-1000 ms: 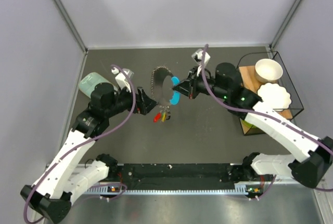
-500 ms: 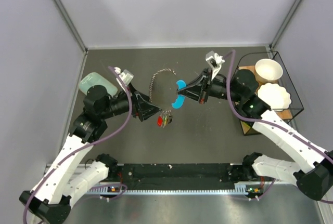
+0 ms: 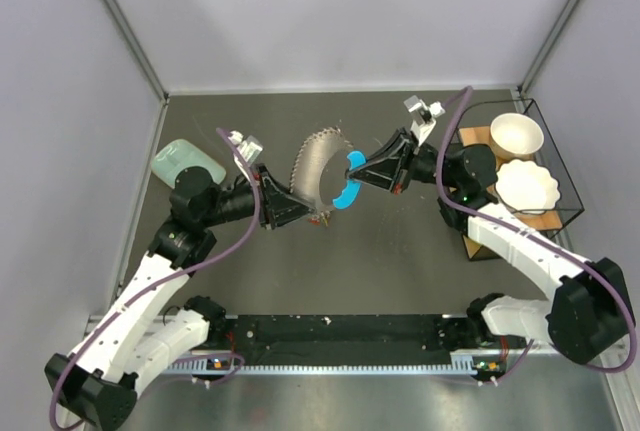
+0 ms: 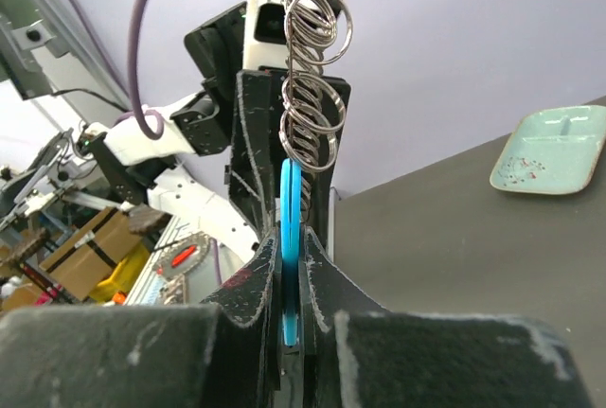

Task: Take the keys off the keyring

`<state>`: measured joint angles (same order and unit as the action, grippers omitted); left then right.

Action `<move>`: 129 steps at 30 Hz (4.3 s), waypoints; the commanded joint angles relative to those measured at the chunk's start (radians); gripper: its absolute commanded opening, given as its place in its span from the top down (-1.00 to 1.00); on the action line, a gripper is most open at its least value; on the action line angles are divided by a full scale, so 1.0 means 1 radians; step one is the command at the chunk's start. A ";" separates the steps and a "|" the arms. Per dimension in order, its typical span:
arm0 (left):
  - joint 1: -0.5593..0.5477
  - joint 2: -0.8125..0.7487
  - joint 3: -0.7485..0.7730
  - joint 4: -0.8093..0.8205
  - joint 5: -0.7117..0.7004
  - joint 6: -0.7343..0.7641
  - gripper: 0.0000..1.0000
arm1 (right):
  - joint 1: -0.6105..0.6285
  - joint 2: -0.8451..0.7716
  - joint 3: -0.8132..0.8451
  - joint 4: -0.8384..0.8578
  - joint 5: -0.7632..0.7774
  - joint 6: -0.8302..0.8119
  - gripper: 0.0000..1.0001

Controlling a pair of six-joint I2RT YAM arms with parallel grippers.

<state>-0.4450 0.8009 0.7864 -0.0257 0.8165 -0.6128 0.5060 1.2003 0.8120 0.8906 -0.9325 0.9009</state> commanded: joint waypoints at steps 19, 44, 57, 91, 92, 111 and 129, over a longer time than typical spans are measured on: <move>0.005 -0.028 -0.003 0.202 0.035 -0.148 1.00 | -0.004 -0.070 0.073 -0.326 0.038 -0.206 0.41; 0.005 -0.066 0.080 0.167 -0.114 -0.220 1.00 | 0.338 -0.180 0.041 -0.587 0.441 -0.750 -0.43; 0.005 -0.104 0.065 0.161 -0.181 -0.234 1.00 | 0.508 -0.128 0.075 -0.591 0.669 -0.888 0.03; 0.005 -0.138 0.051 0.050 -0.329 -0.174 1.00 | 0.686 -0.153 -0.036 -0.410 0.856 -0.925 -0.25; 0.005 -0.138 0.053 0.052 -0.330 -0.177 1.00 | 0.692 -0.143 -0.034 -0.407 0.854 -0.924 -0.25; 0.005 -0.170 0.050 0.058 -0.379 -0.229 1.00 | 0.721 -0.022 -0.010 -0.326 0.903 -0.919 -0.22; 0.005 -0.190 0.034 0.070 -0.370 -0.275 1.00 | 0.723 0.018 -0.039 -0.266 1.005 -0.930 -0.25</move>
<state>-0.4374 0.6296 0.8078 -0.0532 0.4515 -0.8738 1.2110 1.2175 0.7769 0.5594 0.0490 -0.0261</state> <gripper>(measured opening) 0.167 0.622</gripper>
